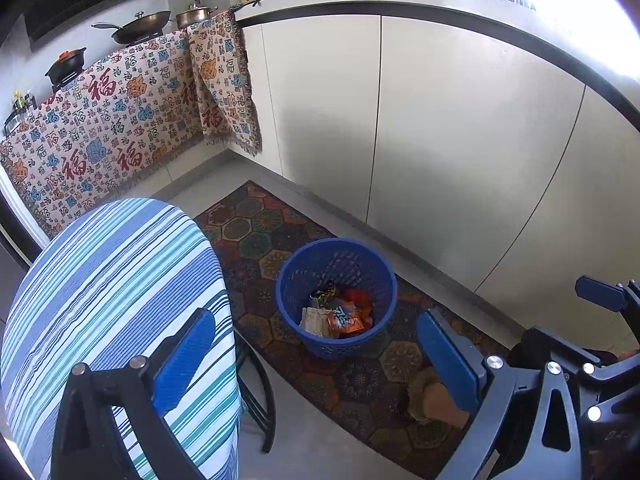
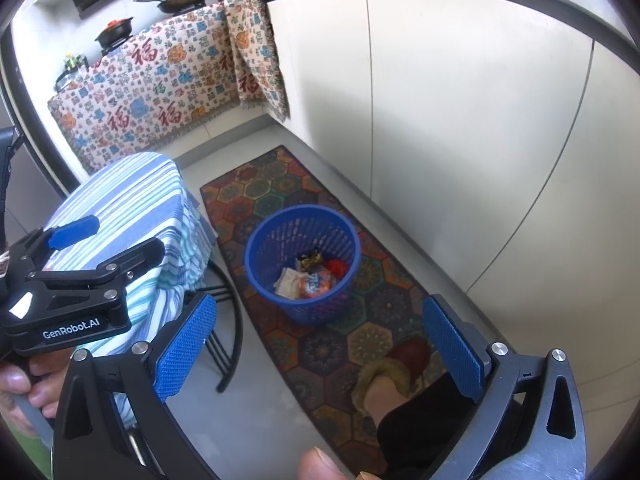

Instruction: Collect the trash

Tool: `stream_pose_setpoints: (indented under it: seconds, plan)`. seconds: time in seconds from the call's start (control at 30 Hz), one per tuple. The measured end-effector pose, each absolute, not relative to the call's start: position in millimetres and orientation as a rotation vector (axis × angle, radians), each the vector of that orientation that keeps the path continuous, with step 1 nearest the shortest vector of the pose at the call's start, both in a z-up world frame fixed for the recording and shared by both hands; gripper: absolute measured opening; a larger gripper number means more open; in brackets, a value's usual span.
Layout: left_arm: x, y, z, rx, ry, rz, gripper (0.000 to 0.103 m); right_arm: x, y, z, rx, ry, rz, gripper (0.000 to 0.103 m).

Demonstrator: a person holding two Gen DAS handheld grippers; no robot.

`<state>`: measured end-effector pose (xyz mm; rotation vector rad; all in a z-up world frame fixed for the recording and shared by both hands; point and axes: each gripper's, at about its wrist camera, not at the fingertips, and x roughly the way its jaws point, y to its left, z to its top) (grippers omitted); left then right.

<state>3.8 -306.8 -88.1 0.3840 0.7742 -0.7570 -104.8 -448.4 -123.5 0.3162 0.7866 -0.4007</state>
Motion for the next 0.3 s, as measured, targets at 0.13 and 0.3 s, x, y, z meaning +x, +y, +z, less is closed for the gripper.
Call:
stream_pose_setpoints:
  seconds: [0.13,0.3]
  plan:
    - [4.0,-303.3,-90.5,0.365,0.768,-0.756,0.103,-106.3,-448.3,-125.0,0.320,0.790,-0.406,0.103]
    - [2.9,-301.6,-88.6,0.358,0.754,-0.773,0.103,-105.9,-449.7,-124.8,0.325,0.795,-0.409,0.103]
